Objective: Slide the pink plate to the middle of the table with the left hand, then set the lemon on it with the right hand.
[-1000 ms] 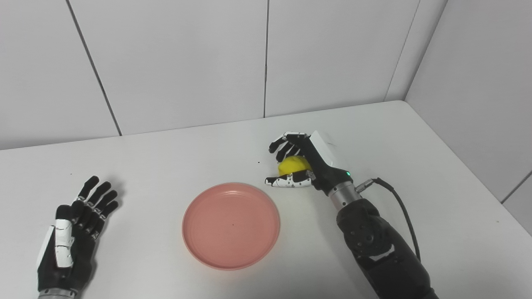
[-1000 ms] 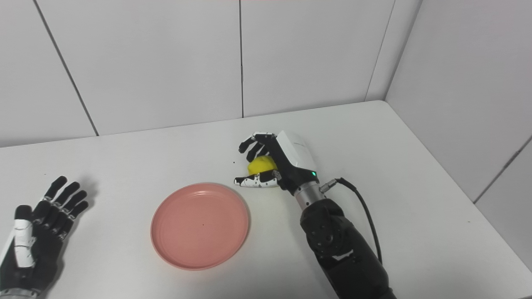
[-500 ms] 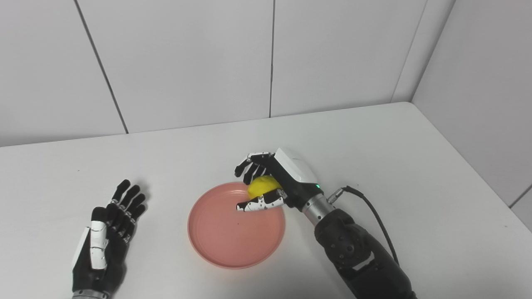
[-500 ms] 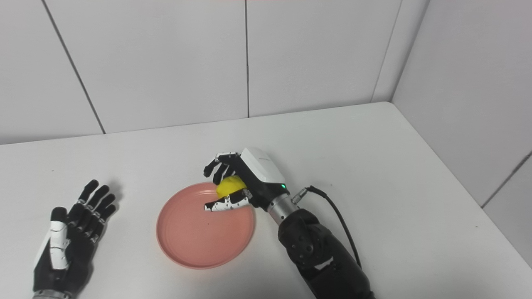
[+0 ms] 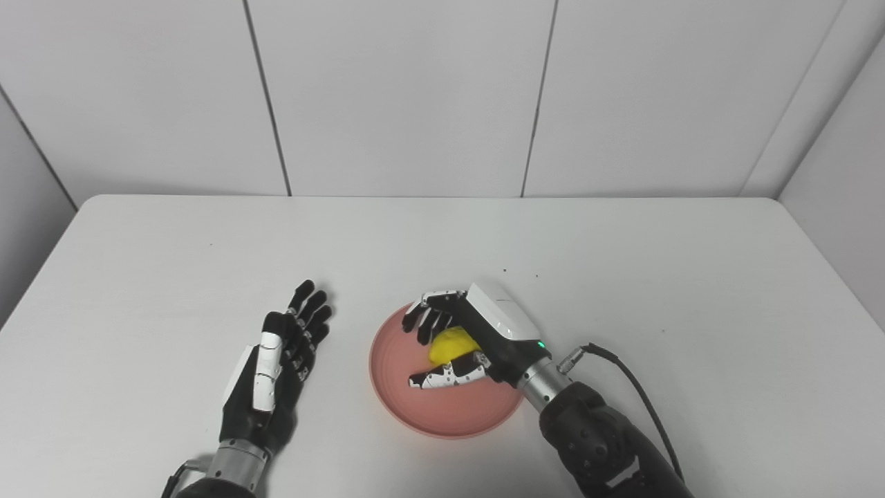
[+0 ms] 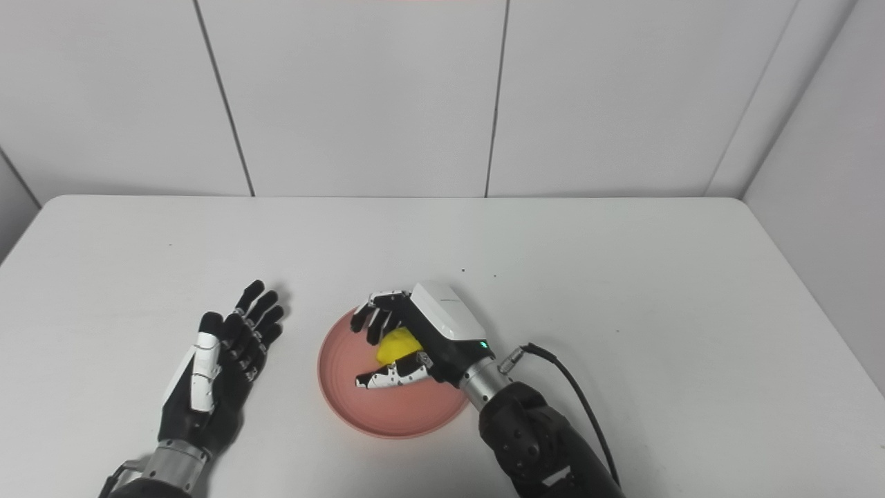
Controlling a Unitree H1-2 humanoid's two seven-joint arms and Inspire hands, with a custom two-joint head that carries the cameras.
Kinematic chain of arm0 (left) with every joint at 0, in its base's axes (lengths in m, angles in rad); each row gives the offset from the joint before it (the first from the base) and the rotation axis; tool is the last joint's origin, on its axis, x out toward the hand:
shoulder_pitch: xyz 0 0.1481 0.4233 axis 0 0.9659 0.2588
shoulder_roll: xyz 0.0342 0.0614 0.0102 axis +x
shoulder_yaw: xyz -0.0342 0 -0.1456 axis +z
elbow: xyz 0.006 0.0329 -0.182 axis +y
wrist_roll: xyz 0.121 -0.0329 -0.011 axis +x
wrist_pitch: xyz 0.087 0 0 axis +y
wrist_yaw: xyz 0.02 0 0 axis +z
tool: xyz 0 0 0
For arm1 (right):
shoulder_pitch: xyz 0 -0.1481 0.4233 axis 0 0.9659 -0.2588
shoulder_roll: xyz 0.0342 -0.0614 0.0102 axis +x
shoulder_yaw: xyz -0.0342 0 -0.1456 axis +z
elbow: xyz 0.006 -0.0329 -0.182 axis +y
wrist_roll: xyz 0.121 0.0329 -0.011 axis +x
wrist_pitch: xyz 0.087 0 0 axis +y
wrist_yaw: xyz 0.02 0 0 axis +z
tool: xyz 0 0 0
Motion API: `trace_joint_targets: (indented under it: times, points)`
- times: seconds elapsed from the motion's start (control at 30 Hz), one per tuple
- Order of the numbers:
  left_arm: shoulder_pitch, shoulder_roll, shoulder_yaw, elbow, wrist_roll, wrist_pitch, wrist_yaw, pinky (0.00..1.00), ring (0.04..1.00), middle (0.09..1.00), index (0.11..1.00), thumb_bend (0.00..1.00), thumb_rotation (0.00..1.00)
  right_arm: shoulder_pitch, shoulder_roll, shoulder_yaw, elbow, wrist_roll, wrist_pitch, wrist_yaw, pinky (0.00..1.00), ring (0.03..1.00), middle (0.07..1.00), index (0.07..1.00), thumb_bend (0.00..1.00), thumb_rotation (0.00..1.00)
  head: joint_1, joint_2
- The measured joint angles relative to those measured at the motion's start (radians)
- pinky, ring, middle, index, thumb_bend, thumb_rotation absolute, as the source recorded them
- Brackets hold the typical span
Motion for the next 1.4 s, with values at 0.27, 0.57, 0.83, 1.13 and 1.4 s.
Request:
trace_joint_targets:
  times: [0.27, 0.57, 0.83, 1.13, 1.4]
  points:
    - [0.0, -0.012, -0.01, -0.003, 0.002, 0.005, 0.014, 1.0, 0.974, 0.984, 0.978, 0.71, 1.0, -0.009, 0.0, -0.001, 0.027, 0.0, -0.023, -0.001, 0.36, 0.403, 0.473, 0.537, 0.52, 0.0, 0.005, 0.003]
    - [0.0, -0.011, -0.007, -0.003, 0.002, 0.005, 0.017, 1.0, 0.968, 0.976, 0.967, 0.72, 1.0, -0.004, -0.009, -0.003, 0.023, -0.026, -0.055, -0.004, 0.66, 0.73, 0.755, 0.757, 0.63, 0.39, -0.001, 0.002]
    - [0.0, -0.011, -0.005, -0.003, 0.0, 0.006, 0.017, 1.0, 0.969, 0.974, 0.967, 0.71, 1.0, 0.006, -0.027, -0.013, -0.045, 0.021, -0.057, 0.043, 0.82, 0.886, 0.919, 0.912, 0.58, 0.63, -0.011, -0.002]
    - [0.0, -0.011, -0.005, -0.003, 0.0, 0.006, 0.017, 0.99, 0.964, 0.968, 0.956, 0.72, 1.0, 0.024, -0.026, -0.023, -0.047, 0.082, -0.106, 0.066, 0.83, 0.907, 0.947, 0.943, 0.61, 0.83, -0.009, -0.006]
    - [0.0, -0.012, -0.005, -0.003, 0.0, 0.006, 0.018, 0.99, 0.966, 0.968, 0.961, 0.71, 1.0, 0.052, -0.007, -0.072, -0.113, 0.164, -0.091, 0.091, 0.92, 0.971, 0.994, 0.985, 0.62, 0.94, -0.003, -0.009]
